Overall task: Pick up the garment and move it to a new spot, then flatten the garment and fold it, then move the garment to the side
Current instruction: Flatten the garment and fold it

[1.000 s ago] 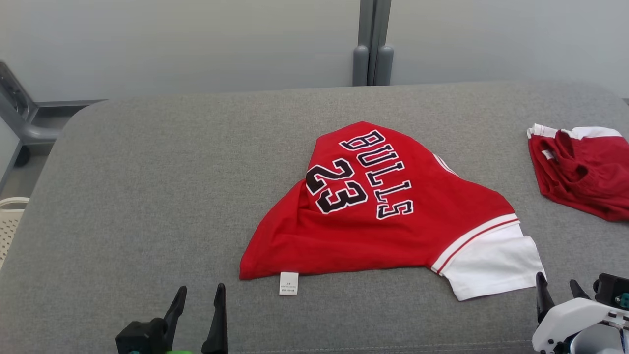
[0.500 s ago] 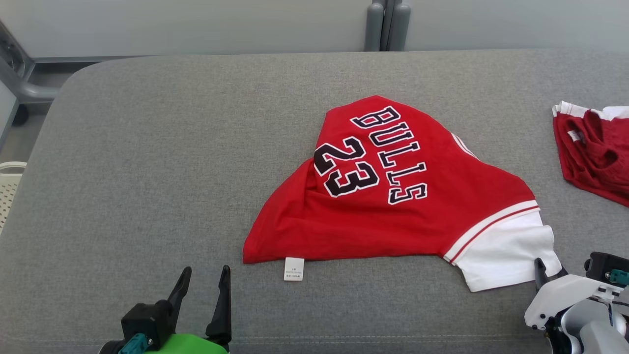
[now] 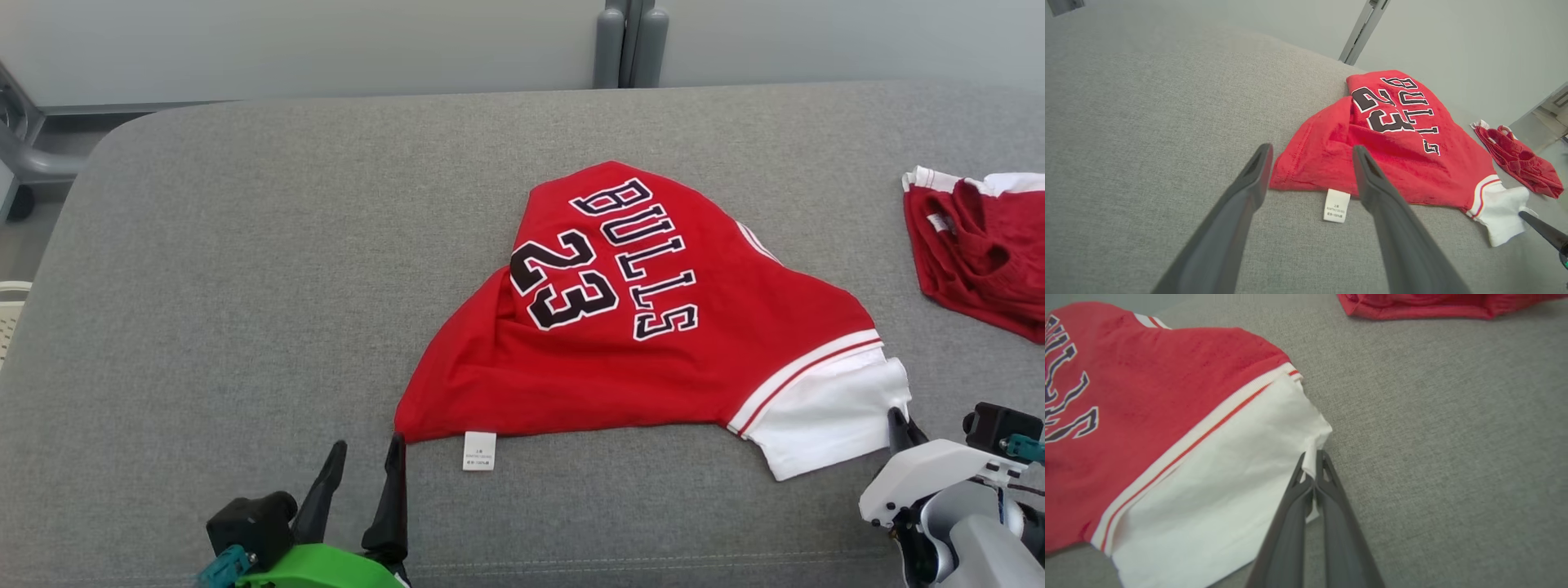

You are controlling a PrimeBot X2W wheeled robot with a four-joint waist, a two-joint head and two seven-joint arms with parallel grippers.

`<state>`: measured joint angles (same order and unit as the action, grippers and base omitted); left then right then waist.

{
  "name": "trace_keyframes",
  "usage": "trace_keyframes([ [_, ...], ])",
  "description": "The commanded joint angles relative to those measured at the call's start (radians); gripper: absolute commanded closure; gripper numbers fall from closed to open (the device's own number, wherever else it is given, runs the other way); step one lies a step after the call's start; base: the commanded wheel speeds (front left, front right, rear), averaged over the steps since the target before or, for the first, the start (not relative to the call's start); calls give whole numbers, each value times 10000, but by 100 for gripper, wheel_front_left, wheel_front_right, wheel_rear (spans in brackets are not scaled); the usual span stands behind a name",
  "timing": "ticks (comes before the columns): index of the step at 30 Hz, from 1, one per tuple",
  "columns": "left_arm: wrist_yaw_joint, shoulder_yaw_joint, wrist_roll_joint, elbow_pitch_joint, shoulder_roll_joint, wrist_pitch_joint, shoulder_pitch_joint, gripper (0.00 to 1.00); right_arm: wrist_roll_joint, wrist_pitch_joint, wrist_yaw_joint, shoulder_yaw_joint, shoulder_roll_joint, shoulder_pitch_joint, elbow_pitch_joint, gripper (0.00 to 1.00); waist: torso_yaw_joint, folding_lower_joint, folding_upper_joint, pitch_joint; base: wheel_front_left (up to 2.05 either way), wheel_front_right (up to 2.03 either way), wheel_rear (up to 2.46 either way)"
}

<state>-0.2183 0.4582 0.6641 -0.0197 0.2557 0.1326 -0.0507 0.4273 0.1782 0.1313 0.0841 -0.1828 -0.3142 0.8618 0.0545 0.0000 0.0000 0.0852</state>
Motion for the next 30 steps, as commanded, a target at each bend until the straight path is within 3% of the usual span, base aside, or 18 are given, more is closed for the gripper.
trace_keyframes([
  [1,138,-6,188,171,-58,-84,78,0,167,116,-11,-93,-107,-92,-152,100,-82,0,0,-43,0,0,0],
  [6,426,62,861,929,-577,-441,425,0,466,256,-11,-421,-285,179,-692,100,-293,0,0,-100,0,0,0],
  [18,415,-795,3166,3737,-1840,-1207,1517,0,588,122,-11,-609,-429,452,-1490,100,-727,0,0,92,0,0,0],
  [30,732,-922,4797,5298,-2034,-772,2511,1,479,2,-11,-759,-398,415,-1688,100,-947,0,0,207,0,0,0],
])
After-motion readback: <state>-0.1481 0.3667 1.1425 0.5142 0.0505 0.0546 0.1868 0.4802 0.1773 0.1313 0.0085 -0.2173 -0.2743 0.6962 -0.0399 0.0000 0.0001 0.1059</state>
